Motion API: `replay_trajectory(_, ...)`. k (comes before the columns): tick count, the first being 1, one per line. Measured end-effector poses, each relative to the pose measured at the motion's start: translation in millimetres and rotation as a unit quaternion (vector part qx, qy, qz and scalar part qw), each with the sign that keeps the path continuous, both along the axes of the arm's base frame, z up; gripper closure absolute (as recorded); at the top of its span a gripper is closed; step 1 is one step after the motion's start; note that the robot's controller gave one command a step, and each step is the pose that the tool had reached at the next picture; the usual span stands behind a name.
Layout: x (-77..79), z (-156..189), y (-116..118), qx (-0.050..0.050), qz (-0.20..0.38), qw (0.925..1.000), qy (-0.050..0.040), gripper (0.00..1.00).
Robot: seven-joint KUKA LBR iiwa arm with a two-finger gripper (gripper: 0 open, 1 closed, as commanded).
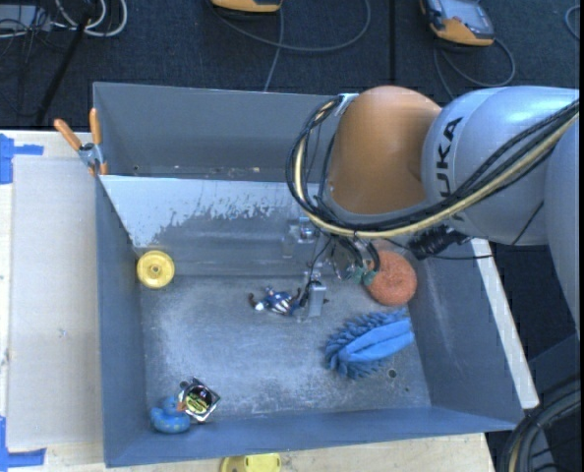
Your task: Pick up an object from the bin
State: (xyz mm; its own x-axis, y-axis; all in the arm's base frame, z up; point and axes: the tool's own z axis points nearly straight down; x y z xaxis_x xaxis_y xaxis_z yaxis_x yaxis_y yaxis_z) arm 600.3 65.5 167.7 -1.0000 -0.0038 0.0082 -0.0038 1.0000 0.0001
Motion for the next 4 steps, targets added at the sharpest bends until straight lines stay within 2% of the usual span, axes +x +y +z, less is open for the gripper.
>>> replay_trajectory(1, 1.7, 5, 0, 0.000, -0.001, 1.0000, -0.0037, 0.00)
replay_trajectory(2, 0.5, -75, -19, 0.000, -0.029, 0.9996, -0.0055, 0.00)
replay_trajectory(3, -3.7, -102, -21, 0.000, -0.051, 0.9987, -0.0031, 0.00)
replay_trajectory(4, -3.4, -92, -22, 0.000, -0.055, 0.9985, -0.0044, 0.00)
